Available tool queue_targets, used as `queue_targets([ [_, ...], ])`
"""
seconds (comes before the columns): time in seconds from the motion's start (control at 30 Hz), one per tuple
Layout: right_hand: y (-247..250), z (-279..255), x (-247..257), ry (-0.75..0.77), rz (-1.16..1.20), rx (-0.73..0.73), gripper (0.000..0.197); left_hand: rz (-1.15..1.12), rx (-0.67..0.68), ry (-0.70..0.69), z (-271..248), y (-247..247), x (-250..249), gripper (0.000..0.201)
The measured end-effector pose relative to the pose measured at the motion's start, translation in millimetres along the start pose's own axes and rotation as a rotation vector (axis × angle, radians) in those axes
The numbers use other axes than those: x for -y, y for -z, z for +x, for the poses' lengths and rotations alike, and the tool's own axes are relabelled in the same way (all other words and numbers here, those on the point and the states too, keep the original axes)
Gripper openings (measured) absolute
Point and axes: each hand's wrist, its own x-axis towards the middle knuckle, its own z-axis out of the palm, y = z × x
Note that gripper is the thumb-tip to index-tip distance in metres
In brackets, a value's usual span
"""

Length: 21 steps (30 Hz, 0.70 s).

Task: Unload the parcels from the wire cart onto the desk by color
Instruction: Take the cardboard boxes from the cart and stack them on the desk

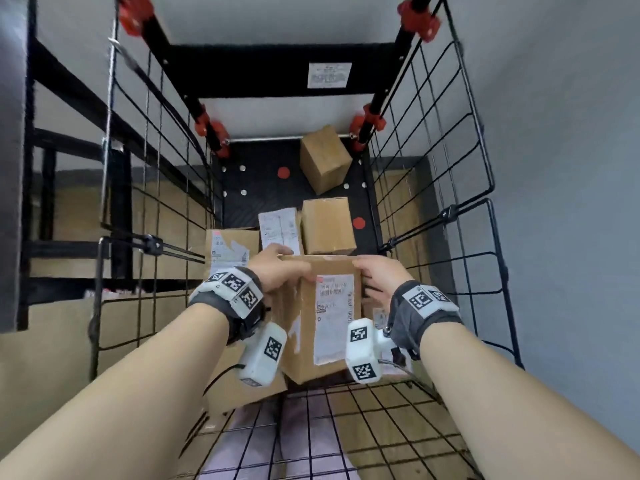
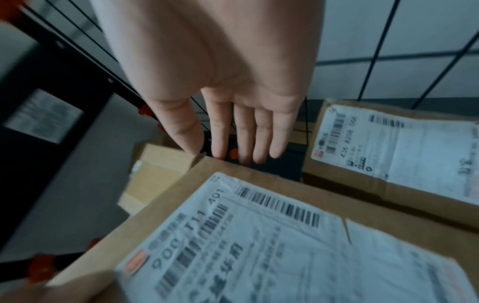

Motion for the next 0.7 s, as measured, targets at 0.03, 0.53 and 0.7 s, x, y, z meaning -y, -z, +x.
queue_targets([
  [0.03, -0.1, -12.2, 6.7, 0.028, 0.031, 0.020, 0.031, -0.015, 0.000, -0.027, -14.6, 7.7, -8.1, 0.080],
  [0.53, 3.5, -198.0, 120.5, 0.623, 0.064, 0.117, 0.018, -0.270, -0.108, -0.481, -187.2, 103.2, -94.0, 0.069],
  [0.7, -12.3, -261.9, 123.2, 0.770, 0.037, 0.270, 0.032, -0.379, -0.077, -0.609, -251.1, 125.7, -81.1, 0.065],
])
